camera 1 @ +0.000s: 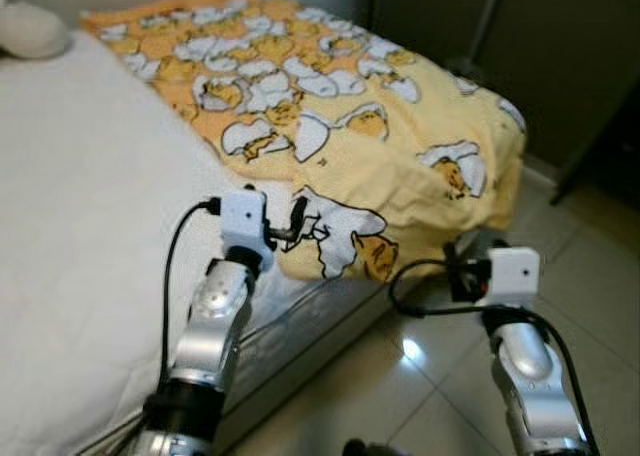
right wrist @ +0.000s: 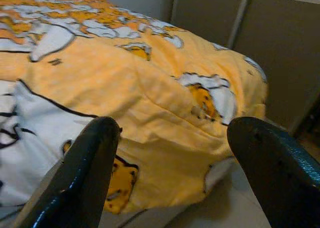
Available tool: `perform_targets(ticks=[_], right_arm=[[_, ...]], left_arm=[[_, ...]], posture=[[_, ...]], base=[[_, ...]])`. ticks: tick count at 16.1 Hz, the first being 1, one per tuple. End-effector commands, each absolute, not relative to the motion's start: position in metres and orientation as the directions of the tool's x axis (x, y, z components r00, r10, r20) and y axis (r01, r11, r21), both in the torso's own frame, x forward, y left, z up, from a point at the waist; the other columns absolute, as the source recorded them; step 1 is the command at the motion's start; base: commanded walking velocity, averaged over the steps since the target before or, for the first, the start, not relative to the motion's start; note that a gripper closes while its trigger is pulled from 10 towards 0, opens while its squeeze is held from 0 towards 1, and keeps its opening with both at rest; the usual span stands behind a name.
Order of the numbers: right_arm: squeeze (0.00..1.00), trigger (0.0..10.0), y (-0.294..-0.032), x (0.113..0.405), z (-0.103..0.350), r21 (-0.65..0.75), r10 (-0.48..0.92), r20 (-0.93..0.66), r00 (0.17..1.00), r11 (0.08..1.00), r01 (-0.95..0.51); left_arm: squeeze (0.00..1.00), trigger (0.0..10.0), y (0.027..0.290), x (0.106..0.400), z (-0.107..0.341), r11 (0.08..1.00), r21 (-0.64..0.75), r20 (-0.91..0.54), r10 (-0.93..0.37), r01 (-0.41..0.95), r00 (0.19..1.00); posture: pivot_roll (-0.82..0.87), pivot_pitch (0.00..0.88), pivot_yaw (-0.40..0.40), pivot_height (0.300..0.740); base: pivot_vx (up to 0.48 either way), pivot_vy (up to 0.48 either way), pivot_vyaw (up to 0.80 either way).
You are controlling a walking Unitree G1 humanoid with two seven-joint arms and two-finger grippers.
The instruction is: Clean up the room
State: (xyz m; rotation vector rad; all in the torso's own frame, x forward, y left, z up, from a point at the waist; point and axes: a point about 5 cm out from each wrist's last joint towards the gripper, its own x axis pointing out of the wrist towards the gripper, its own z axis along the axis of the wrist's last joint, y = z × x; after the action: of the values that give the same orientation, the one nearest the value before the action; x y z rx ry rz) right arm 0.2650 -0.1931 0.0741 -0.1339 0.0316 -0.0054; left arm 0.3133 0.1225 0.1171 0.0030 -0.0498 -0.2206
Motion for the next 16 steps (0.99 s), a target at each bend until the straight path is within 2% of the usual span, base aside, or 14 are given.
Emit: perform_targets(ticks=[1,3,8,11,13,16], right_arm=[[0.13,10.0,-0.193,0.266,0.075,-0.137,-0.012,-0.030,0.999,0.990,0.008],[0.13,10.0,-0.193,0.266,0.074,-0.139,-0.011,-0.029,1.000,0.990,0.007],[0.13,10.0,-0.192,0.264,0.074,-0.153,0.006,-0.029,1.000,0.988,-0.010],[0.14,10.0,-0.191,0.262,0.072,-0.145,0.012,-0.039,0.999,0.989,-0.018],[0.13,10.0,-0.188,0.261,0.072,-0.129,0.022,-0.031,0.999,0.991,-0.026],[0.12,10.0,-0.187,0.260,0.072,-0.132,0.027,-0.033,0.999,0.991,-0.031]], left_arm=[[0.00,10.0,0.124,0.315,0.115,0.977,0.029,0.033,-0.214,0.213,0.976],[0.00,10.0,0.124,0.315,0.115,0.977,0.027,0.033,-0.215,0.214,0.976],[0.00,10.0,0.116,0.316,0.114,0.963,0.020,0.032,-0.269,0.269,0.963],[0.00,10.0,0.116,0.316,0.114,0.963,0.015,0.035,-0.269,0.269,0.962],[0.00,10.0,0.121,0.319,0.112,0.977,0.031,0.028,-0.212,0.212,0.977],[0.00,10.0,0.137,0.330,0.104,0.992,0.004,-0.047,-0.122,0.123,0.991]], posture=[[-0.07,0.000,-0.004,0.734],[-0.07,0.000,-0.003,0.734],[-0.09,0.000,-0.001,0.734],[-0.09,0.000,-0.001,0.722],[-0.09,0.000,-0.002,0.704],[-0.09,0.000,-0.006,0.704]], base=[[0.000,0.000,0.00],[0.000,0.000,0.00],[0.480,0.000,0.00],[0.480,0.000,-0.47],[0.364,0.000,0.00],[0.000,0.000,0.00]])
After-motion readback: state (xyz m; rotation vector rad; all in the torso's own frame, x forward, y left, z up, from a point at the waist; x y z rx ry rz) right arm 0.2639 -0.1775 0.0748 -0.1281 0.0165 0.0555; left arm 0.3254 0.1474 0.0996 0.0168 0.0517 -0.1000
